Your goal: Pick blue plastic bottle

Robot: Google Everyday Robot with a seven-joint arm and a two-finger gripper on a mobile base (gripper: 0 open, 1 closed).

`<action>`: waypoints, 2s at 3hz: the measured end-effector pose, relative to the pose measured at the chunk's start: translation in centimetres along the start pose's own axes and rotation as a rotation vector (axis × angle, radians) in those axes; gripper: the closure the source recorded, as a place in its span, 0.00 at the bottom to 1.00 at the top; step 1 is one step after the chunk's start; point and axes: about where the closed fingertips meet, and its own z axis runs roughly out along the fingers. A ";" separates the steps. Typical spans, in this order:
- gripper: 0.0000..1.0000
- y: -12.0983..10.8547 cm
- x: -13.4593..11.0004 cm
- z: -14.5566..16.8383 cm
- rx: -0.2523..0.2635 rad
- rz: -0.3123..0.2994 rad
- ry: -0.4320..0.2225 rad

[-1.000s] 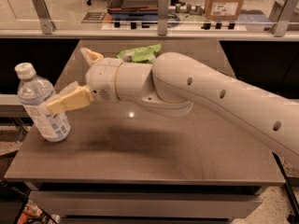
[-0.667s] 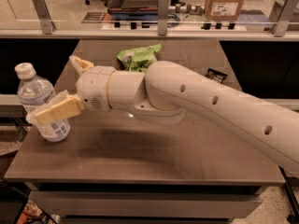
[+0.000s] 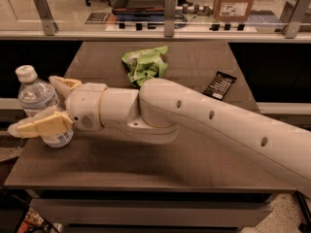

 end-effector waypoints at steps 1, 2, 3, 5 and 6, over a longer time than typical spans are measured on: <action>0.41 0.2 -0.1 0.2 -0.005 0.000 -0.001; 0.65 0.4 -0.2 0.3 -0.008 -0.002 -0.001; 0.88 0.6 -0.2 0.5 -0.011 -0.004 -0.001; 1.00 0.7 -0.4 0.6 -0.019 -0.005 -0.006; 1.00 0.3 -1.9 -0.2 -0.059 -0.017 -0.072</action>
Offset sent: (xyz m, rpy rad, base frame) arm -0.0018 0.0021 0.0006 0.0017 -0.0001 0.0041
